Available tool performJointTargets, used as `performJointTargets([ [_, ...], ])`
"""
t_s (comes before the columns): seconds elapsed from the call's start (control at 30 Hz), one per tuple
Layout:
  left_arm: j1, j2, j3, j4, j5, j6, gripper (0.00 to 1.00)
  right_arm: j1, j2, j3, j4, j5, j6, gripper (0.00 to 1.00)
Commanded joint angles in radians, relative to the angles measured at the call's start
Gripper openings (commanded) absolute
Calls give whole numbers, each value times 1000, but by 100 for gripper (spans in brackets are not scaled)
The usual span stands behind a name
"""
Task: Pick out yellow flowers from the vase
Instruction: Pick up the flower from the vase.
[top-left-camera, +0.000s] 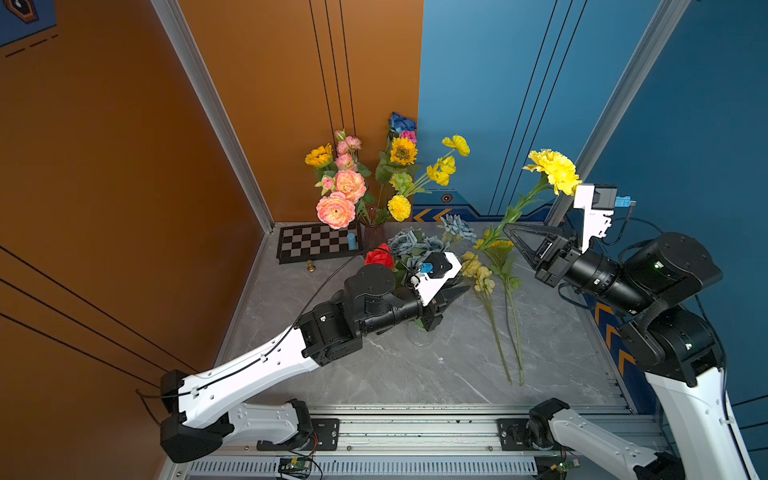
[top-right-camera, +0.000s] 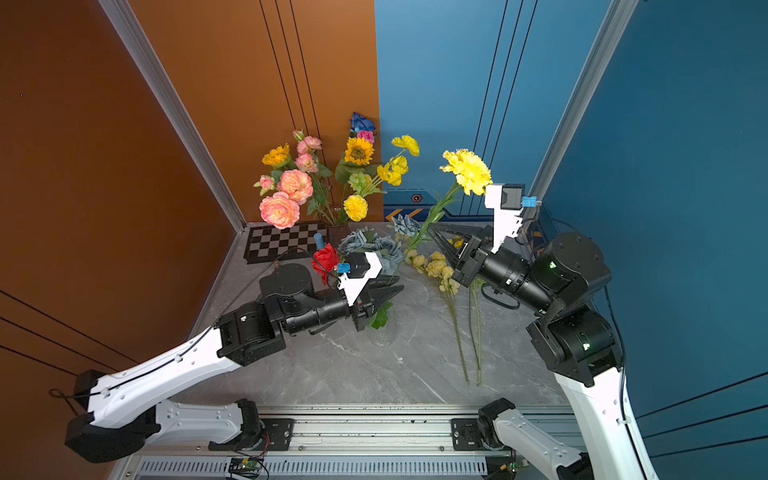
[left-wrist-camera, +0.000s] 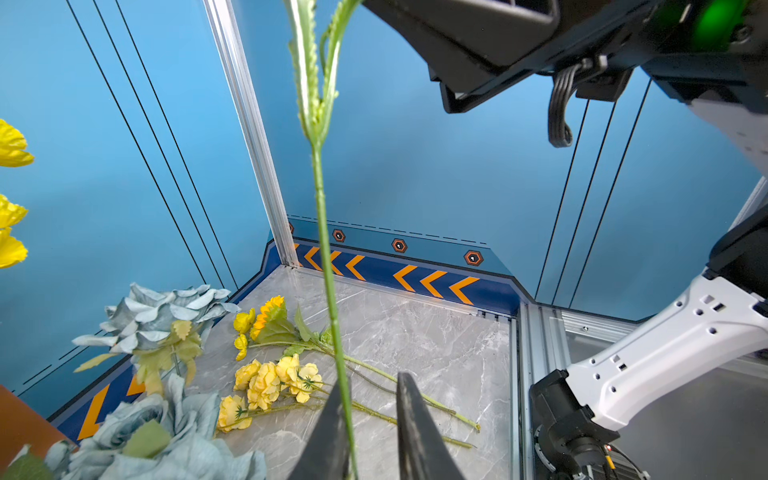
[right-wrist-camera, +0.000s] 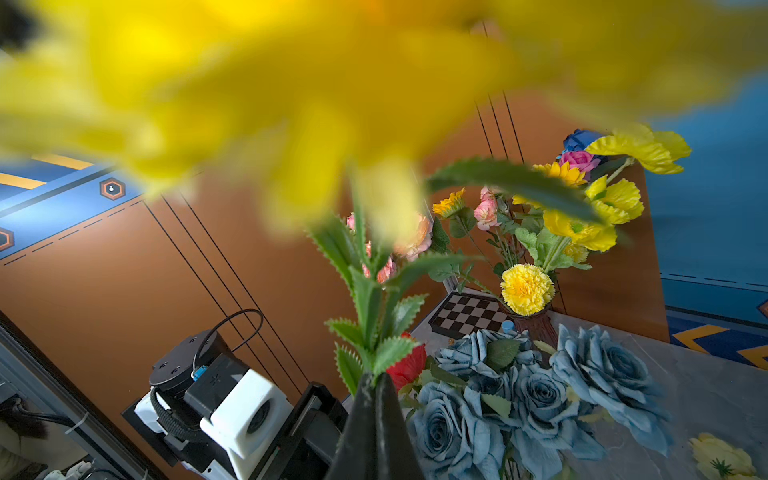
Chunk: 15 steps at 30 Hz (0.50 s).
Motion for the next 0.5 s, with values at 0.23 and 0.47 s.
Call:
performJointTargets([
  [0.23,-14,-28,-27,21,-31,13,0,15,-5,-14,4,-10,-25,0],
  [0.47,-14,-33,-36,36,-60,12,0,19,-18,-24,-7,1,-32,23],
])
